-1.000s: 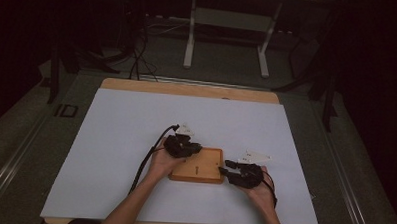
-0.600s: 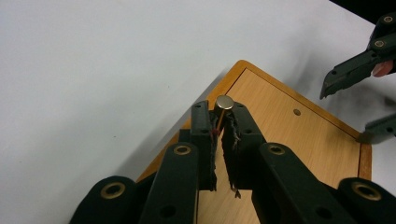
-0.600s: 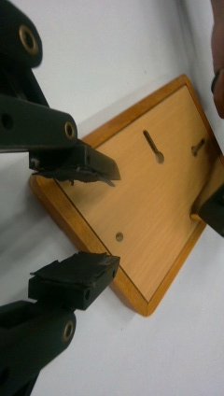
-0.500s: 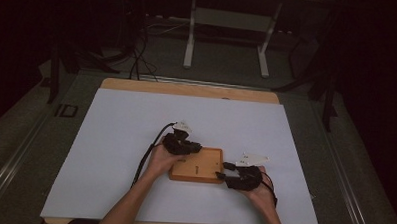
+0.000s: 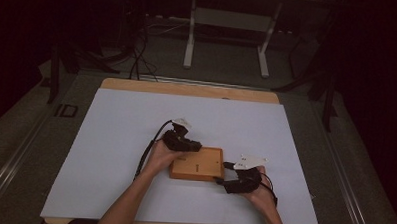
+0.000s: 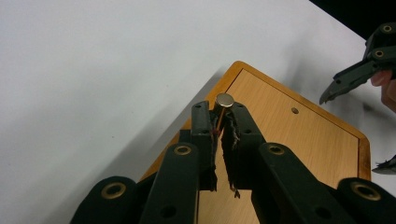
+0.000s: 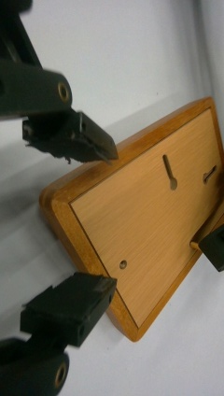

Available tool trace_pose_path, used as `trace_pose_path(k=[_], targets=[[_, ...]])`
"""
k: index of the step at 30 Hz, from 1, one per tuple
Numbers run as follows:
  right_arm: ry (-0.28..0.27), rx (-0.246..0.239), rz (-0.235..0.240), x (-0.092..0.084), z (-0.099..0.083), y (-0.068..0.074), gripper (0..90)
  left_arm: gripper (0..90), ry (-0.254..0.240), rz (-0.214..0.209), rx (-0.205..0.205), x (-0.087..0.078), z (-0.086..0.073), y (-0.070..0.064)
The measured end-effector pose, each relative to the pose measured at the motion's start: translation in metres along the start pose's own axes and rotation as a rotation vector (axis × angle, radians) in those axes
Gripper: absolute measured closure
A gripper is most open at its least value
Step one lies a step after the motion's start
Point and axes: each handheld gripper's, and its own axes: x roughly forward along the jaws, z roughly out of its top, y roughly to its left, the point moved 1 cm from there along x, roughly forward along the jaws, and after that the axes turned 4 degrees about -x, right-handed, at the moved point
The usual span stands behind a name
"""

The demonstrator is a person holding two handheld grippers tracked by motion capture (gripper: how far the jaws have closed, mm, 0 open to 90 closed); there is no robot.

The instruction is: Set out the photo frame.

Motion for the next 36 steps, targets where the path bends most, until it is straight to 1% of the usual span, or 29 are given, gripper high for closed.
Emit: trace_pose_path(k=[1,4,6,12,14,20,23,25,27,29,32,36], targets=[[0.001,-0.002,-0.005,0.000,0.000,0.000,28.2,83.6,0.004,-0.001,0.001,0.000,0.001,0.000],[0.005,-0.029,-0.017,0.002,0.001,0.002,25.8,83.8,0.012,-0.005,-0.004,0.001,0.003,0.001],[0.013,-0.039,-0.030,0.004,0.001,0.004,23.7,84.1,0.018,-0.011,-0.007,0.001,0.003,0.003],[0.031,-0.042,-0.051,0.008,-0.001,0.003,21.6,84.6,0.032,-0.023,-0.025,0.001,0.006,0.006],[0.036,-0.042,-0.052,0.010,-0.001,0.003,20.8,84.8,0.036,-0.030,-0.028,0.001,0.007,0.007],[0.043,-0.059,-0.066,0.012,-0.001,0.004,18.5,84.9,0.046,-0.048,-0.053,0.002,0.009,0.011],[0.061,-0.070,-0.085,0.015,-0.003,0.003,18.1,85.0,0.050,-0.055,-0.067,0.002,0.010,0.012],[0.066,-0.075,-0.096,0.018,-0.004,0.003,15.4,85.1,0.057,-0.060,-0.070,0.003,0.011,0.013],[0.066,-0.077,-0.112,0.020,-0.002,0.004,15.3,85.1,0.060,-0.064,-0.074,0.003,0.012,0.013],[0.050,-0.075,-0.125,0.021,-0.001,0.001,16.3,85.1,0.060,-0.068,-0.076,0.003,0.012,0.014],[0.053,-0.092,-0.148,0.023,0.000,0.002,16.3,85.1,0.056,-0.071,-0.076,0.003,0.012,0.015],[0.041,-0.113,-0.159,0.022,0.003,0.006,16.3,85.1,0.062,-0.069,-0.076,0.003,0.012,0.014]])
